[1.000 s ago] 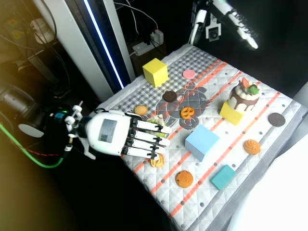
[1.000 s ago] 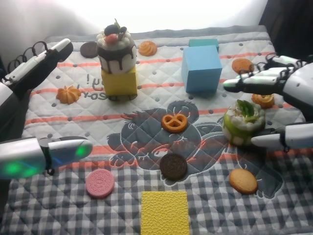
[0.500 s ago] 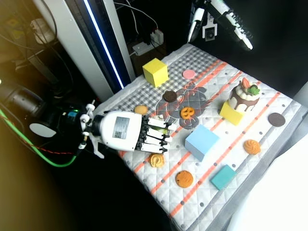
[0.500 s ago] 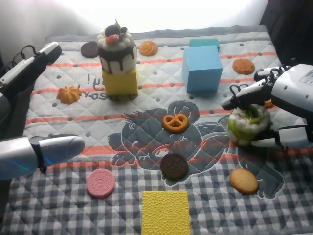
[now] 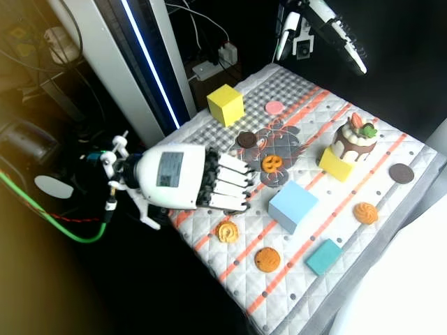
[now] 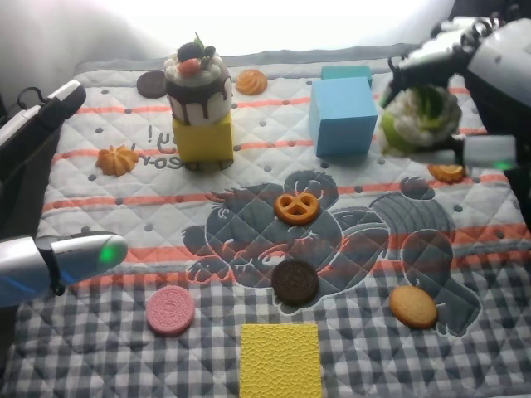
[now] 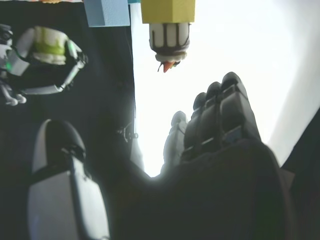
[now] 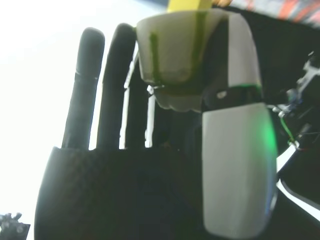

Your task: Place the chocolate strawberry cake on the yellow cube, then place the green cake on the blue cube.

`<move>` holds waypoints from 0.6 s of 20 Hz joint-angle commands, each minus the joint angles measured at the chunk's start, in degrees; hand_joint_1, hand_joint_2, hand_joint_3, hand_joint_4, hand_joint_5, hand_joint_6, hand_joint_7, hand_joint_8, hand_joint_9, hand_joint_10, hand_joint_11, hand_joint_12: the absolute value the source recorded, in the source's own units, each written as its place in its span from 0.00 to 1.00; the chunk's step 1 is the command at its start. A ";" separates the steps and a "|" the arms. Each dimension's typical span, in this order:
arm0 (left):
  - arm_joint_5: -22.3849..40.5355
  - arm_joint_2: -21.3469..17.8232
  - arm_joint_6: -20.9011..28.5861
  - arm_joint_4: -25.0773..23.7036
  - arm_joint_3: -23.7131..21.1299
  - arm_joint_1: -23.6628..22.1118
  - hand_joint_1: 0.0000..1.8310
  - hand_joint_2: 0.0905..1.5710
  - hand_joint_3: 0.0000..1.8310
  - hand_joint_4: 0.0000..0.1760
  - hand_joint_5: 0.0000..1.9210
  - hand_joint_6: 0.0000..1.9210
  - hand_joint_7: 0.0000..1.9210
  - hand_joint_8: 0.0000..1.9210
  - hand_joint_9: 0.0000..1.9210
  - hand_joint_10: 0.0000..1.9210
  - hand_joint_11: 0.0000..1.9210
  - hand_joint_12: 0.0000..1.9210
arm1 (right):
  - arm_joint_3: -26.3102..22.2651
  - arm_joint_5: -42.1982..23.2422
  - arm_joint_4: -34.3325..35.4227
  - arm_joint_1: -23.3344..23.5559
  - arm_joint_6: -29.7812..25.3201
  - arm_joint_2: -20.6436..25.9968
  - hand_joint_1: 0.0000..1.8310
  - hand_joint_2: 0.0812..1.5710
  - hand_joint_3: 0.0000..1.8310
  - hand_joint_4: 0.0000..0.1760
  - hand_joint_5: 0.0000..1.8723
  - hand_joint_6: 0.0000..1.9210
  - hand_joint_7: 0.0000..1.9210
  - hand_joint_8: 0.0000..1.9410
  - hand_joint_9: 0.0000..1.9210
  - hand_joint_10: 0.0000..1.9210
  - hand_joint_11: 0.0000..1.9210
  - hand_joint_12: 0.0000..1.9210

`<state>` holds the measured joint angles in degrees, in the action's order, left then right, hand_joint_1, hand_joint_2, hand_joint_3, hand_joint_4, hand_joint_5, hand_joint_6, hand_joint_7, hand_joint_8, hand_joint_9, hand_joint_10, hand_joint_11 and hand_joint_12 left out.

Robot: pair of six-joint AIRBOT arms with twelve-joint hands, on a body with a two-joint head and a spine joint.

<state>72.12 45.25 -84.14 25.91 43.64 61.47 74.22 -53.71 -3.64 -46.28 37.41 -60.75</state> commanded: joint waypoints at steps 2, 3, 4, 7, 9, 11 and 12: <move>7.24 0.01 0.53 -1.10 0.46 -0.28 0.42 0.53 0.00 1.00 0.00 0.00 0.00 0.00 0.00 0.00 0.00 0.00 | 2.17 -3.66 1.62 3.54 -0.07 -2.00 0.75 0.70 0.00 0.00 0.47 0.57 0.54 0.46 0.46 0.62 0.25 0.58; 7.22 0.01 0.63 -1.10 0.50 -0.26 0.42 0.53 0.00 1.00 0.00 0.00 0.00 0.00 0.00 0.00 0.00 0.00 | 3.88 -1.29 1.62 5.46 0.09 -3.54 0.75 0.69 0.00 0.00 0.48 0.56 0.55 0.41 0.49 0.60 0.34 0.62; 7.15 0.05 0.66 -1.10 0.54 -0.26 0.41 0.54 0.00 1.00 0.00 0.00 0.00 0.00 0.00 0.00 0.00 0.00 | 5.00 0.03 1.65 6.61 0.09 -4.58 0.75 0.68 0.00 0.00 0.49 0.54 0.57 0.37 0.52 0.57 0.39 0.63; 6.84 0.28 0.91 -1.11 0.80 -0.28 0.42 0.55 0.00 1.00 0.00 0.00 0.00 0.00 0.00 0.00 0.00 0.00 | 7.35 4.60 1.89 9.58 1.67 -7.10 0.75 0.68 0.00 0.00 0.47 0.50 0.56 0.43 0.53 0.58 0.39 0.62; 6.71 0.42 1.21 -1.13 0.91 -0.27 0.40 0.55 0.00 1.00 0.00 0.00 0.00 0.00 0.00 0.00 0.00 0.00 | 8.94 7.99 2.10 11.87 3.50 -8.85 0.75 0.70 0.00 0.00 0.46 0.51 0.49 0.54 0.53 0.59 0.45 0.62; 6.54 0.50 1.28 -1.18 0.93 -0.28 0.40 0.55 0.00 1.00 0.00 0.00 0.00 0.00 0.00 0.00 0.00 0.00 | 10.53 9.99 2.20 12.92 3.51 -10.30 0.74 0.70 0.00 0.00 0.46 0.52 0.47 0.56 0.52 0.61 0.47 0.61; 6.51 0.54 1.32 -1.20 0.95 -0.29 0.40 0.55 0.00 1.00 0.00 0.00 0.00 0.00 0.00 0.00 0.00 0.00 | 10.94 10.58 2.28 13.14 3.51 -10.68 0.74 0.70 0.00 0.00 0.45 0.52 0.47 0.55 0.53 0.61 0.47 0.62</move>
<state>71.61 45.60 -83.40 25.74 44.29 61.60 85.30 -36.88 -2.39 -33.76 40.95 -71.64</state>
